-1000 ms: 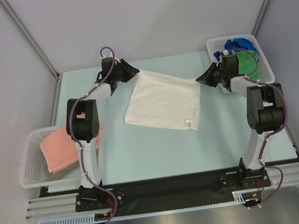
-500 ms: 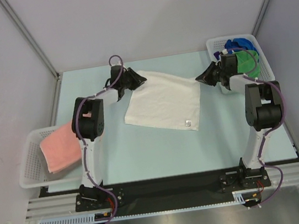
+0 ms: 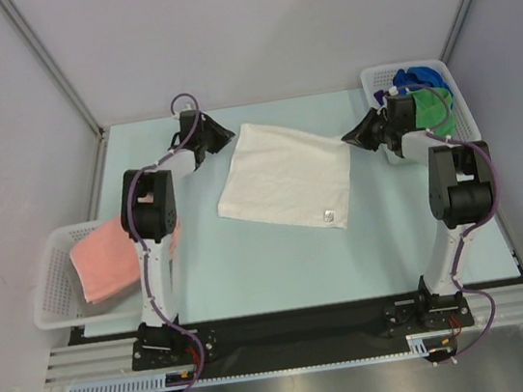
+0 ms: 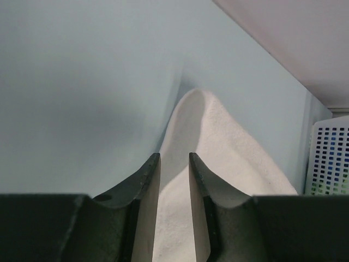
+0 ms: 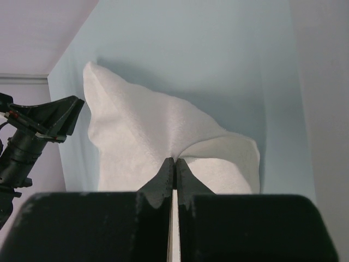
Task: Fold and stack the towels
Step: Fold the towel
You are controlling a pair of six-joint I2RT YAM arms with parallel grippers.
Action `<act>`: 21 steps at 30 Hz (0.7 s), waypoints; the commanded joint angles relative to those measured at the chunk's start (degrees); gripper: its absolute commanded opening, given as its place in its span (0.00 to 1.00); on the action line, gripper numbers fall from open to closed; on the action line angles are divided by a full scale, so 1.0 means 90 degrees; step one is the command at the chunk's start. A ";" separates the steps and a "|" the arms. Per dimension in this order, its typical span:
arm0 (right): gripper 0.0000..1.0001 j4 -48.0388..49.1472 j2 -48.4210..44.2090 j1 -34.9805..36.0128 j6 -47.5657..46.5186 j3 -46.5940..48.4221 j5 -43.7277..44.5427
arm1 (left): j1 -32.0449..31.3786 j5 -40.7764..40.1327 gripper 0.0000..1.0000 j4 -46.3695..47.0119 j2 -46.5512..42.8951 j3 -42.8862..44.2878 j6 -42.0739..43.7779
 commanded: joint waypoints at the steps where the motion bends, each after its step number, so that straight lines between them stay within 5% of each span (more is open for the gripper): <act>1: 0.00 0.0234 -0.0472 0.0086 -0.0112 -0.0035 -0.0098 | -0.0042 -0.0034 0.32 -0.0056 0.0192 0.0512 0.0116; 13: 0.00 0.0400 -0.0951 0.0438 -0.0161 -0.0337 -0.0068 | -0.0403 -0.0377 0.33 -0.0282 -0.1758 -0.0921 0.0390; 21: 0.00 0.0331 -0.1605 0.0613 -0.0220 -0.0903 -0.0010 | -0.0589 0.0376 0.31 0.0150 -0.1283 -0.1608 -0.0422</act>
